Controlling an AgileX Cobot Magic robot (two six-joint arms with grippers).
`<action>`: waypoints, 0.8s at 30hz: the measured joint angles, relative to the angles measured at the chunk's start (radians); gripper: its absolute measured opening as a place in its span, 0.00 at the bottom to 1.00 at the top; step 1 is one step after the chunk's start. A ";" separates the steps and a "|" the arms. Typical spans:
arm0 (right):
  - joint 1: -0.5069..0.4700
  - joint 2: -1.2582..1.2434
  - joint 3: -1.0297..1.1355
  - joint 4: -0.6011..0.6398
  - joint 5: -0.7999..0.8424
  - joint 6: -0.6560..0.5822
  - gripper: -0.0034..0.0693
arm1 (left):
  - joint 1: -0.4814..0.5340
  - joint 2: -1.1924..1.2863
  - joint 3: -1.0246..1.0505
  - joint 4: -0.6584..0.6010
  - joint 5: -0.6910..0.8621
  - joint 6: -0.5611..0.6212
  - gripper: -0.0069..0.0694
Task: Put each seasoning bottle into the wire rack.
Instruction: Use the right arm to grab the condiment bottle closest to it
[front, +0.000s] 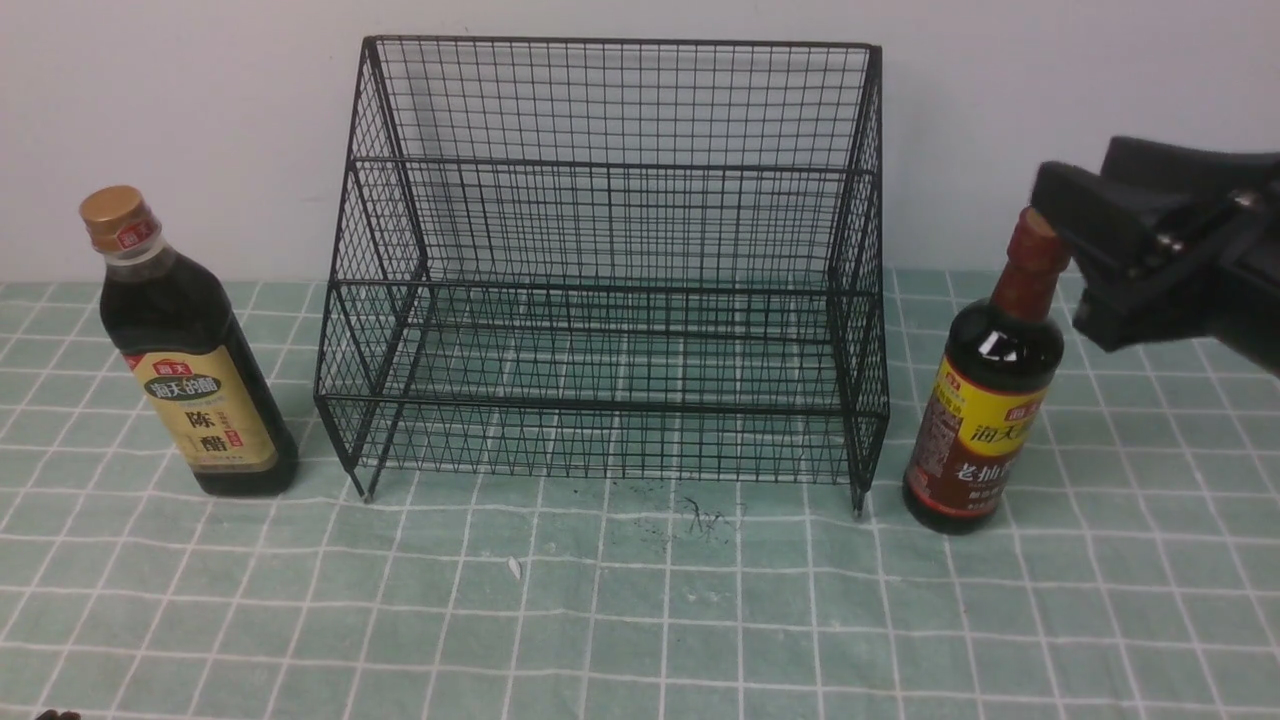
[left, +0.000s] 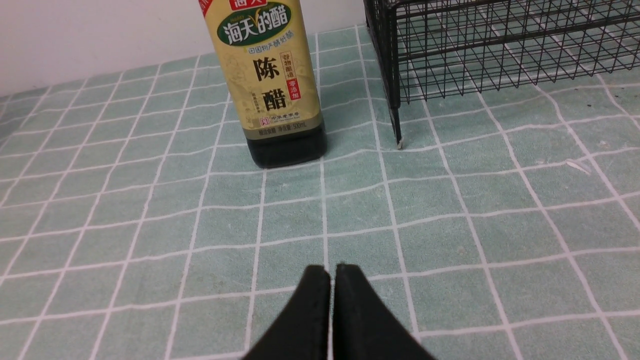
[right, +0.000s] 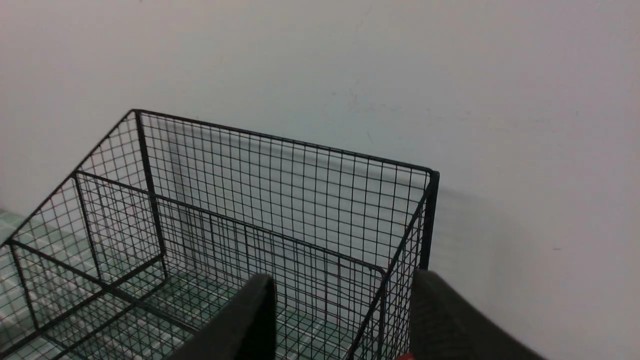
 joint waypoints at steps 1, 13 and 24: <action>0.000 0.026 -0.016 0.011 0.002 -0.004 0.64 | 0.000 0.000 0.000 0.000 0.000 0.000 0.08; 0.000 0.205 -0.054 0.185 0.068 -0.149 0.78 | 0.000 0.000 0.000 0.000 0.000 0.000 0.08; 0.001 0.259 -0.056 0.069 0.071 -0.140 0.42 | 0.000 0.000 0.000 0.000 0.000 0.000 0.08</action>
